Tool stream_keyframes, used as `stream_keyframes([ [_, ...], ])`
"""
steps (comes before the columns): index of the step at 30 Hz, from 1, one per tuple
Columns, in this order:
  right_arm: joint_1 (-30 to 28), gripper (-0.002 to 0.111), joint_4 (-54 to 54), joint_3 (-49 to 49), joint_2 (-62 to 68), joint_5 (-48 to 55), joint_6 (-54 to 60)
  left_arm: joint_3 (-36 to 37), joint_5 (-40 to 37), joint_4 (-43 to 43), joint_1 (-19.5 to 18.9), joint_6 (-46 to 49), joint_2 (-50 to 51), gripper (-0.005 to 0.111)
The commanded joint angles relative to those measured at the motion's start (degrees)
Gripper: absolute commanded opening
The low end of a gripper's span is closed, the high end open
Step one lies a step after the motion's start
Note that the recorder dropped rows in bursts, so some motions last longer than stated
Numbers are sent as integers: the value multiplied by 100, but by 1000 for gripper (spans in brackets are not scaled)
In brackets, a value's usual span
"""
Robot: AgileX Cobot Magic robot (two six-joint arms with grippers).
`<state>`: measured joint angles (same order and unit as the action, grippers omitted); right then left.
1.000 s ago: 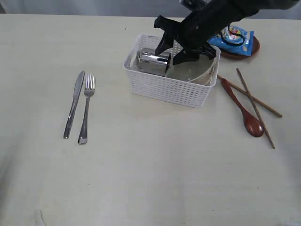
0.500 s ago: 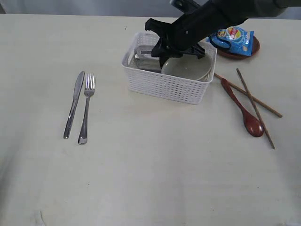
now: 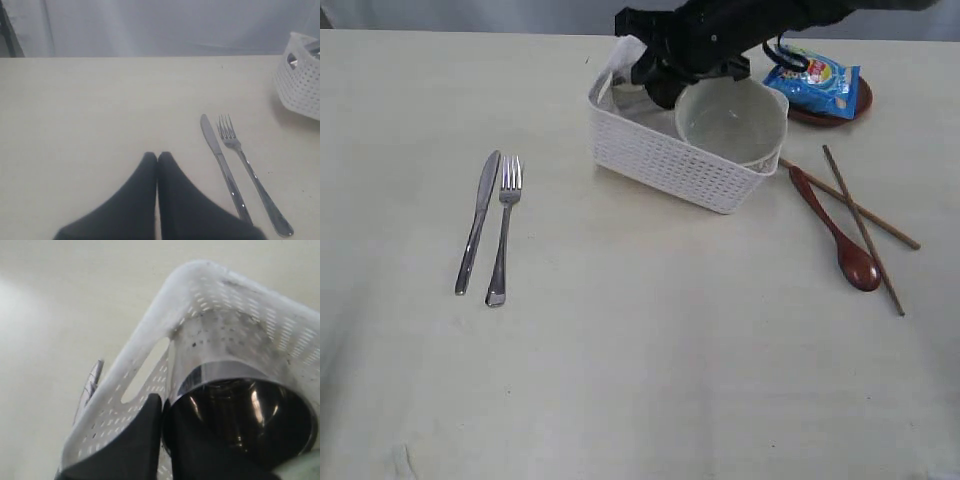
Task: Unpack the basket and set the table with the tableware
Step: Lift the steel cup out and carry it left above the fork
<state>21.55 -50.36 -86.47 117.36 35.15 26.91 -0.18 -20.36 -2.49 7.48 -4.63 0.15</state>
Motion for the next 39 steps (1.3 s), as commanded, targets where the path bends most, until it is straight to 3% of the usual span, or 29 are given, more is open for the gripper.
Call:
stream_keyframes([
  [1,-26,-1,121,-8,-544,-60,179,18,61,-52,-11,-24,-15,0],
  [9,-26,-1,568,-8,-696,105,179,18,61,-52,-11,-24,-15,0],
  [14,-26,-1,1717,-8,-718,142,-535,18,61,-52,-11,-24,-15,0],
  [17,158,-1,1745,-8,-895,480,125,18,61,-52,-11,-24,-15,0],
  [20,702,-1,2564,-8,-1245,536,97,18,61,-52,-11,-24,-15,0],
  [23,1359,-1,4059,-8,-1643,465,-1085,18,61,-52,-11,-24,-15,0],
  [28,2444,-1,4281,-8,-1869,394,-1290,18,61,-52,-11,-24,-15,0],
  [31,3115,-1,4956,-8,-1740,85,-2042,18,61,-52,-11,-24,-15,0],
  [34,3515,-1,5387,-8,-1418,-15,-2309,18,61,-52,-11,-24,-15,0],
  [39,3591,-1,5558,-670,-902,57,-2645,18,61,-52,-11,-24,-15,0],
])
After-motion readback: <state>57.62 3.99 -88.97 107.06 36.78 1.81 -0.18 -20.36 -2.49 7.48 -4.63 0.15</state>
